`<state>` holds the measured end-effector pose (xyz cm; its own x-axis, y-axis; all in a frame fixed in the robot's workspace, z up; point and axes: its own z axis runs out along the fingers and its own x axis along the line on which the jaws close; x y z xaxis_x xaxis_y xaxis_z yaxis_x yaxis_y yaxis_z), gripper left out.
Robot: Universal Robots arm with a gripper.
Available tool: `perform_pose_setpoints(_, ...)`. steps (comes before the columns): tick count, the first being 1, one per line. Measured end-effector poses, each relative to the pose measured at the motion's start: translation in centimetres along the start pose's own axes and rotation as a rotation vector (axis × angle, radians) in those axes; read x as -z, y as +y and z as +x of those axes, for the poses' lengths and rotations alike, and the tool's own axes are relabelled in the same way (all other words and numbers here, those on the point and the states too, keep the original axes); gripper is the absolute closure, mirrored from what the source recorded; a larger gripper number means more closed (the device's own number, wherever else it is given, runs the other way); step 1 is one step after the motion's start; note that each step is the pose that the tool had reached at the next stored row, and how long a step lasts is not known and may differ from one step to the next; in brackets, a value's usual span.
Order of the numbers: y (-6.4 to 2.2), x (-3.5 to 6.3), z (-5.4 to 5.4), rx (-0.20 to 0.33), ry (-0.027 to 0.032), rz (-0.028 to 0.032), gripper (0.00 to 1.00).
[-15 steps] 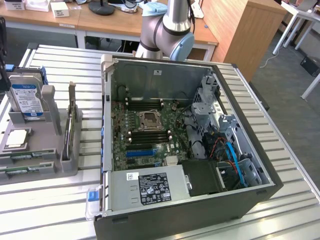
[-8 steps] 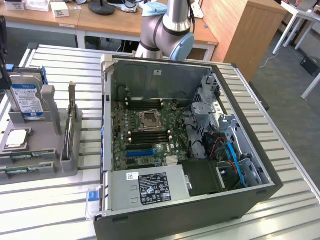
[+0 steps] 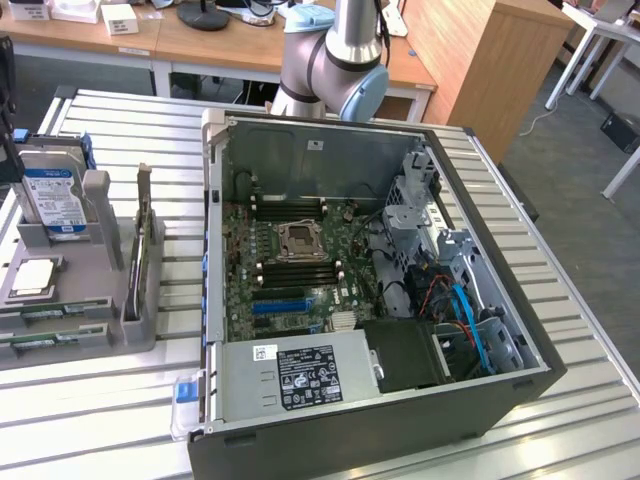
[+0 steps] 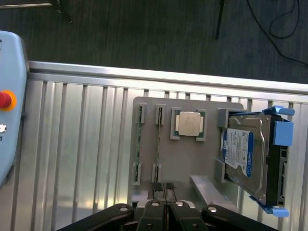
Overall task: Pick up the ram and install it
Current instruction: 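Pick up the ram and move it above insertion slot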
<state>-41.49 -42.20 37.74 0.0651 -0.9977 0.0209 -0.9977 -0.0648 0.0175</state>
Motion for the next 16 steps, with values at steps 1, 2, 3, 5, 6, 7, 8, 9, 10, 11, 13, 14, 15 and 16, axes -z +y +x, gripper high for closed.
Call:
perform_pose_setpoints(1, 0.0, 0.0, 0.0, 0.0, 0.0, 0.0, 0.89)
perform_pose_setpoints(2, 0.0, 0.0, 0.0, 0.0, 0.0, 0.0, 0.89)
perform_pose_setpoints(3, 0.0, 0.0, 0.0, 0.0, 0.0, 0.0, 0.89)
perform_pose_setpoints(5, 0.0, -0.01, 0.0, 0.0, 0.0, 0.0001, 0.89)
perform_pose_setpoints(6, 0.0, -0.04, 0.0, 0.0, -0.0007, 0.0003, 0.89)
perform_pose_setpoints(7, 0.0, -0.14, -0.01, 0.0, -0.0019, 0.0007, 0.89)
perform_pose_setpoints(8, 0.0, -0.24, -0.01, 0.0, -0.0021, 0.0005, 0.89)
perform_pose_setpoints(9, 0.0, -0.38, -0.01, 0.0, -0.0022, 0.0003, 0.89)
perform_pose_setpoints(10, -0.01, -0.54, -0.01, 0.0, -0.0024, 0.0004, 0.89)
perform_pose_setpoints(11, -0.01, -0.59, -0.01, 0.0, -0.0024, 0.0003, 0.89)
perform_pose_setpoints(13, -0.01, -0.59, -0.01, 0.0, -0.0023, 0.0003, 0.89)
perform_pose_setpoints(14, -0.01, -0.59, -0.01, 0.0, -0.0023, 0.0002, 0.89)
perform_pose_setpoints(15, -0.01, -0.59, -0.01, 0.0, -0.0023, 0.0002, 0.89)
perform_pose_setpoints(16, -0.01, -0.59, -0.01, 0.0, -0.0023, 0.0002, 0.89)
